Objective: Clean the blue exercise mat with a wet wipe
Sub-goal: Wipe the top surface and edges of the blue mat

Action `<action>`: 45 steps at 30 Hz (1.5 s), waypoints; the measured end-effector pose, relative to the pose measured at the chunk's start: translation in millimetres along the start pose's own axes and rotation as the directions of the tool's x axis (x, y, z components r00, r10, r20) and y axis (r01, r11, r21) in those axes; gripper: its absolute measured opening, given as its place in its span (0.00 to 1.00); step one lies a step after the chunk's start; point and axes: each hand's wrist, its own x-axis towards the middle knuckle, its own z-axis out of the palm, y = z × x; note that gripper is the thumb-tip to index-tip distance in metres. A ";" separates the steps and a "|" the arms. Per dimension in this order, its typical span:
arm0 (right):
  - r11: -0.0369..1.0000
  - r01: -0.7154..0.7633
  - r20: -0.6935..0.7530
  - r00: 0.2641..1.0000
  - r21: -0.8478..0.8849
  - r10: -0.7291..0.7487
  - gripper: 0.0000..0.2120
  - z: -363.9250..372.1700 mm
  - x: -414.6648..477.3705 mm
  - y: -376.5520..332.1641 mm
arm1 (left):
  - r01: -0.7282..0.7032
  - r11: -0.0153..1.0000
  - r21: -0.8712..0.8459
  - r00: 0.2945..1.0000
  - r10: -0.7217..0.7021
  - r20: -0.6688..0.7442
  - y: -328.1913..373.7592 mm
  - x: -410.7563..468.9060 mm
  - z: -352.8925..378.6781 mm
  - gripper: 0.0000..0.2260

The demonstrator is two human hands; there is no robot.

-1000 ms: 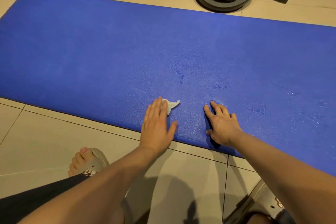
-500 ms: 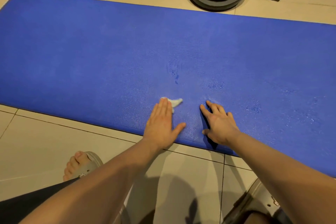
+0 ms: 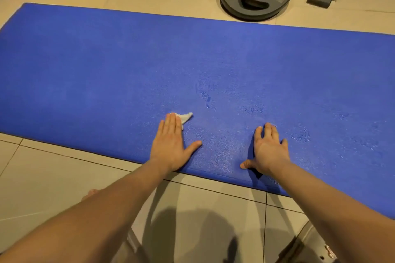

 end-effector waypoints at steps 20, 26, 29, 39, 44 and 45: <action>0.999 -0.019 -0.018 1.000 -0.049 0.018 0.70 -10.5 6.3 -9.7 | -0.131 0.991 -0.038 0.991 0.131 -0.010 28.5 34.6 -2.9 0.44; 0.999 -0.039 0.013 0.999 -0.031 0.040 0.81 -14.0 12.1 1.8 | -0.508 0.860 0.051 0.861 0.503 0.077 67.2 12.5 2.1 0.41; 0.999 -0.032 0.065 0.997 -0.037 0.035 0.82 -18.5 18.5 -0.1 | -0.372 0.926 0.059 0.927 0.374 -0.023 15.1 39.3 -14.2 0.40; 0.999 -0.038 0.139 0.989 -0.035 0.043 0.83 -24.8 23.3 -4.5 | -0.264 0.941 -0.212 0.965 0.255 -0.067 58.5 52.2 -11.4 0.40; 0.998 -0.041 0.162 0.986 -0.038 0.047 0.83 -26.2 22.4 -4.2 | -0.528 0.849 0.032 0.847 0.524 0.090 62.9 40.7 -5.8 0.42; 0.999 -0.039 0.162 0.986 -0.038 0.045 0.83 -26.8 22.5 -4.0 | -0.550 0.833 0.059 0.835 0.547 0.058 46.2 49.5 -11.4 0.41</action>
